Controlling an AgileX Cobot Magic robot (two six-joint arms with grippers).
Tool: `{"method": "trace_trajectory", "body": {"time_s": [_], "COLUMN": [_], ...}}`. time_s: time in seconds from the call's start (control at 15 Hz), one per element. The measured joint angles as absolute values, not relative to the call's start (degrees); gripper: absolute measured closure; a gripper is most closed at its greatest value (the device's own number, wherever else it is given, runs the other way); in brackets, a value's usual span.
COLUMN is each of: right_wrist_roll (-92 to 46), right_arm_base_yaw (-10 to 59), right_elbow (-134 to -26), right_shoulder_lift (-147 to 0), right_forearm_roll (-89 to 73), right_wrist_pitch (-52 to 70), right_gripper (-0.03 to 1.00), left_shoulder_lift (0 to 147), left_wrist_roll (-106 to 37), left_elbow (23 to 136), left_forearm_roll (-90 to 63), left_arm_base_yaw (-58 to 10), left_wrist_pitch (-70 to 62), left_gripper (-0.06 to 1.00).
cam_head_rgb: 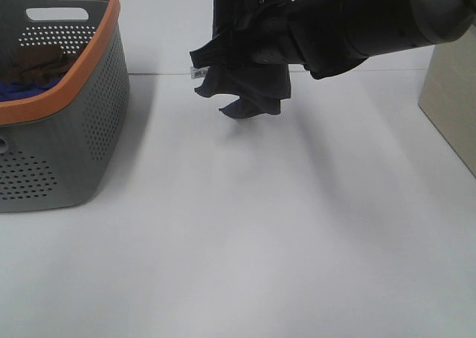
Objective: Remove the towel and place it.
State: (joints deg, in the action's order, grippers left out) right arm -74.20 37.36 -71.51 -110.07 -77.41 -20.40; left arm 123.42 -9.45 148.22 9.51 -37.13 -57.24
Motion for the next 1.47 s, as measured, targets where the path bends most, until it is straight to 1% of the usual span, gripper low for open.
{"method": "trace_trajectory", "body": {"time_s": [0.2,0.4,0.53,0.6,0.73,1.0,1.07,1.27,1.47], "right_wrist_roll": [-69.73,-59.19,-53.57,-52.08,-51.28,-52.08,-54.2,-70.13,-74.77], "right_arm_base_yaw": [37.36,37.36,37.36,37.36,37.36,37.36,37.36,37.36,37.36], "right_elbow": [-73.34,-74.08,-74.94,-75.63,-76.2,-76.2,-76.2,-76.2,-76.2], "right_shoulder_lift": [-110.07,-110.07,-110.12,-110.12,-110.12,-110.12,-109.95,-109.43,-109.38], "right_forearm_roll": [-77.46,-78.95,-78.95,-78.95,-79.76,-83.14,-86.12,-98.03,-99.75], "right_wrist_pitch": [-20.57,-24.52,-26.41,-26.59,-29.74,-34.78,-34.95,-34.55,-36.38], "right_gripper": [0.57,0.56,0.51,0.47,0.44,0.44,0.44,0.45,0.45], "left_shoulder_lift": [123.42,123.42,123.42,123.42,123.42,123.42,123.42,123.42,123.42], "left_wrist_roll": [-9.45,-8.14,-6.99,-6.88,-6.88,-6.88,-6.88,-6.93,-6.93], "left_elbow": [148.22,148.22,148.22,148.22,148.22,148.22,148.22,148.22,148.22], "left_forearm_roll": [9.17,8.88,8.88,8.88,8.88,8.82,8.82,7.33,5.1], "left_arm_base_yaw": [-37.13,-37.13,-37.13,-37.13,-37.13,-37.13,-36.96,-35.18,-33.63], "left_wrist_pitch": [-57.24,-57.24,-57.24,-57.3,-58.5,-61.88,-61.99,-61.99,-61.99], "left_gripper": [0.94,0.94,0.94,0.94,0.94,0.94,0.94,0.94,0.94]}}
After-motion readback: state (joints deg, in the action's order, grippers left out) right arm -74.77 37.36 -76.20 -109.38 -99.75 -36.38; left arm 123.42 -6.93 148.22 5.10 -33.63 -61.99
